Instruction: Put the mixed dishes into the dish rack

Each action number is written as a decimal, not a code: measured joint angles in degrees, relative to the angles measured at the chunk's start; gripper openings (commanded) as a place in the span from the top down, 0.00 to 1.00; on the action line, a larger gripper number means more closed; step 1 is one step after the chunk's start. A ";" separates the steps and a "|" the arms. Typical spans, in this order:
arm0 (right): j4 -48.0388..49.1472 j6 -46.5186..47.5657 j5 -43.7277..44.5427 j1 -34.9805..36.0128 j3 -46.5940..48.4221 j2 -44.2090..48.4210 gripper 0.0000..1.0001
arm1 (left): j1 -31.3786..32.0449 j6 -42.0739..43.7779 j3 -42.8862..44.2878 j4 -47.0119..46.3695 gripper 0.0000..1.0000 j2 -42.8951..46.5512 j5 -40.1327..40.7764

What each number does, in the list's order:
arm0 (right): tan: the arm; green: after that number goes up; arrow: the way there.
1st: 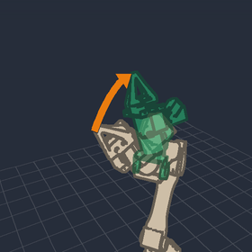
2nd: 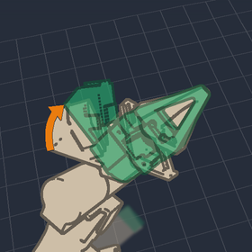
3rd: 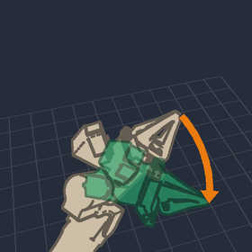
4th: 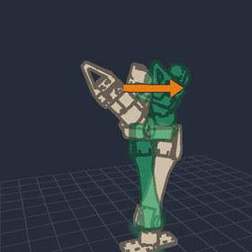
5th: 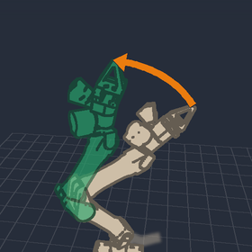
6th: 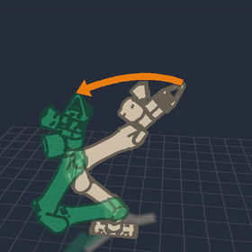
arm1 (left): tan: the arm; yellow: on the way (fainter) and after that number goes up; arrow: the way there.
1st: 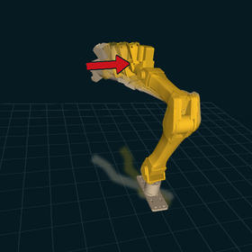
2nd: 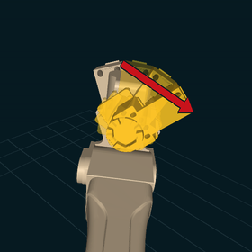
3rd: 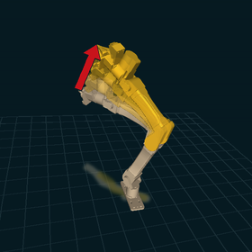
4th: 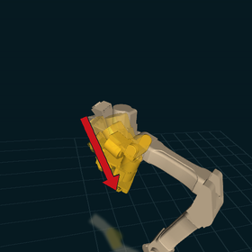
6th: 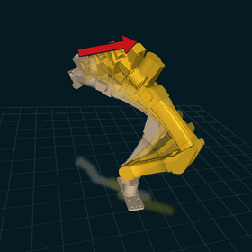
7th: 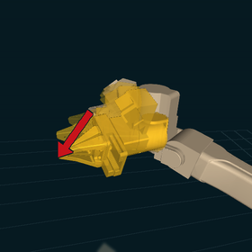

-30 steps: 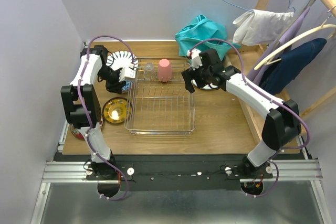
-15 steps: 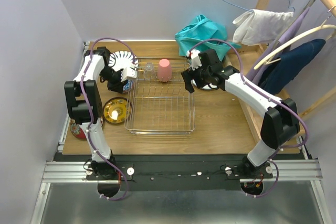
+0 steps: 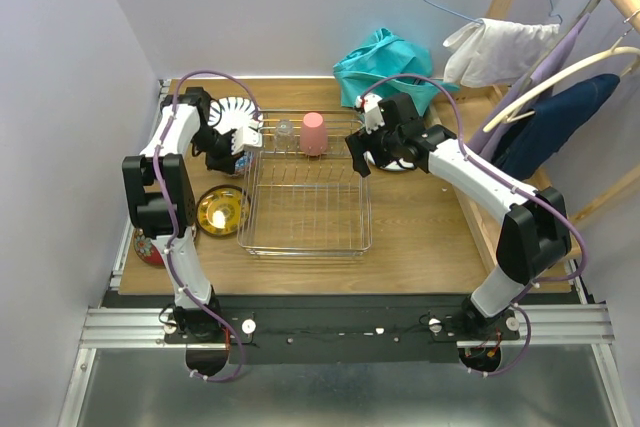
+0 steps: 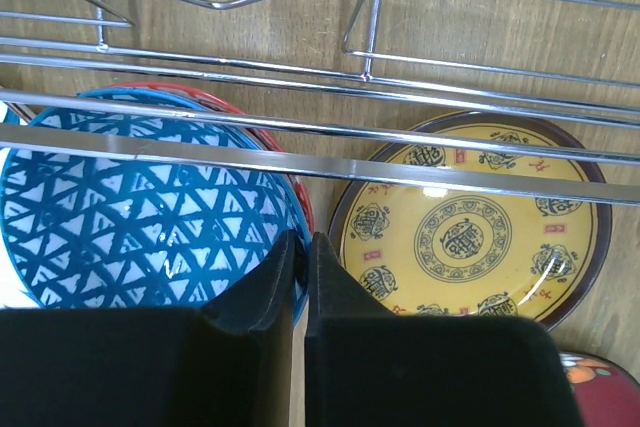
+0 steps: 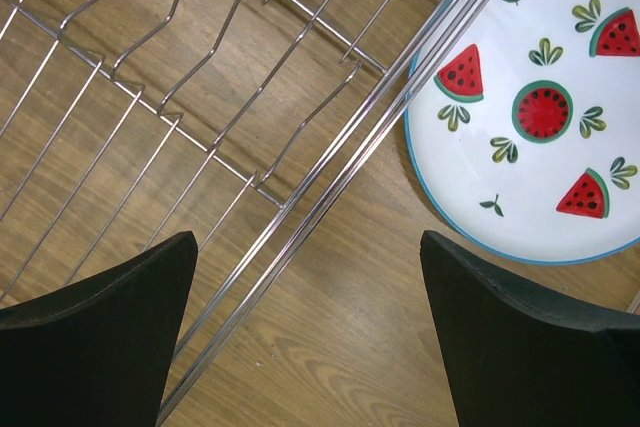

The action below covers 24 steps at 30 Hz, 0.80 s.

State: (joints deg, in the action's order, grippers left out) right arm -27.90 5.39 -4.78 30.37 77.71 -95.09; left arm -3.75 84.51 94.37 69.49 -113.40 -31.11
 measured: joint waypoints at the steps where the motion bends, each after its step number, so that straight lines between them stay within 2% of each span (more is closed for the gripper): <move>1: 0.00 0.00 0.00 0.00 0.00 0.00 0.00 | 0.00 -0.20 0.15 0.11 0.97 0.00 -0.02; 2: 0.00 0.00 0.00 0.00 0.00 0.00 0.00 | 0.02 -0.57 0.46 0.37 1.00 0.02 -0.11; 9: 0.13 0.04 0.04 0.00 -0.11 0.02 0.00 | 0.02 -4.74 0.68 -0.33 1.00 1.16 -0.70; 14: 0.74 0.09 0.07 0.00 -1.44 0.26 0.00 | -0.76 -11.13 1.14 -2.54 1.00 4.04 -0.85; 20: 0.85 0.15 0.22 0.00 -2.40 0.72 0.00 | -2.73 -18.08 6.19 -5.79 1.00 5.16 -1.25; 24: 1.07 0.24 0.63 -0.02 -2.99 1.27 0.00 | -3.56 -25.31 6.45 -9.27 1.00 8.44 -3.96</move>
State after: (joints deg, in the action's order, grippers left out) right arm -26.83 5.63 -4.14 30.35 74.72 -93.82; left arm -7.31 59.20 100.82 60.23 -104.97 -35.07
